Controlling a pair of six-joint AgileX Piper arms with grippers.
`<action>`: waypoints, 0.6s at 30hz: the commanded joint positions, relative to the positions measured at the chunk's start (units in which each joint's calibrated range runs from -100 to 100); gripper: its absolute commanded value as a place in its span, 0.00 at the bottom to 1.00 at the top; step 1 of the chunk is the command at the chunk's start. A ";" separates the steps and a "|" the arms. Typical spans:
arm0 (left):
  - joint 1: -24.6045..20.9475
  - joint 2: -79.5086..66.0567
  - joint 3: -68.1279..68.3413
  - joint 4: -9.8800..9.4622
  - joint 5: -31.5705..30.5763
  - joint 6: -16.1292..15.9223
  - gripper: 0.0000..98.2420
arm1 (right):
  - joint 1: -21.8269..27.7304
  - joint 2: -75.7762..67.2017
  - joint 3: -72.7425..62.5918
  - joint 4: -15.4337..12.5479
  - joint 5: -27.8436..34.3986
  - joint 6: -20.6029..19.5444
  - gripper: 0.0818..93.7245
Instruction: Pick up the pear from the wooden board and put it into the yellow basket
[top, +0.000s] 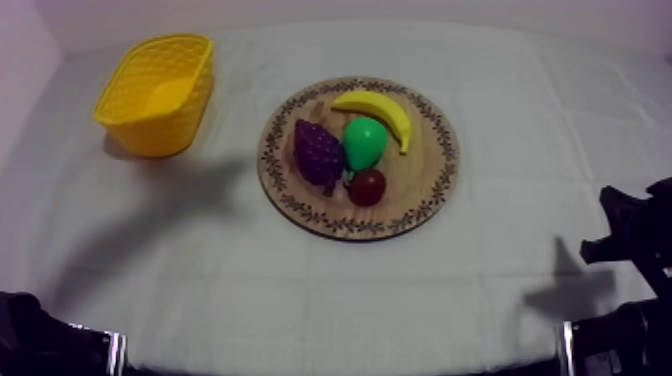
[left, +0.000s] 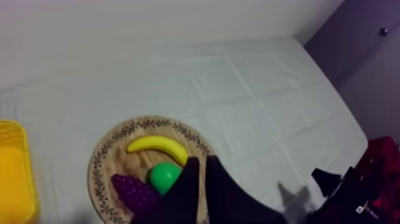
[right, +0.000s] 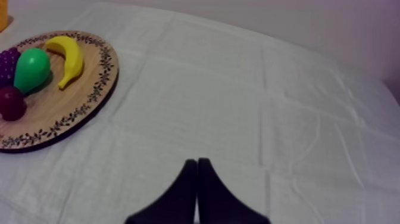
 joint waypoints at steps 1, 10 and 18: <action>0.34 6.32 3.57 0.82 -1.86 -0.23 0.03 | 0.00 0.01 0.04 -0.02 -0.01 -0.01 0.00; 1.68 13.85 7.33 2.27 -2.91 0.62 0.03 | 0.00 0.01 0.04 -0.02 -0.01 0.00 0.00; 2.32 16.30 10.88 3.58 -5.87 1.53 0.17 | 0.00 0.01 0.04 -0.02 -0.01 -0.02 0.00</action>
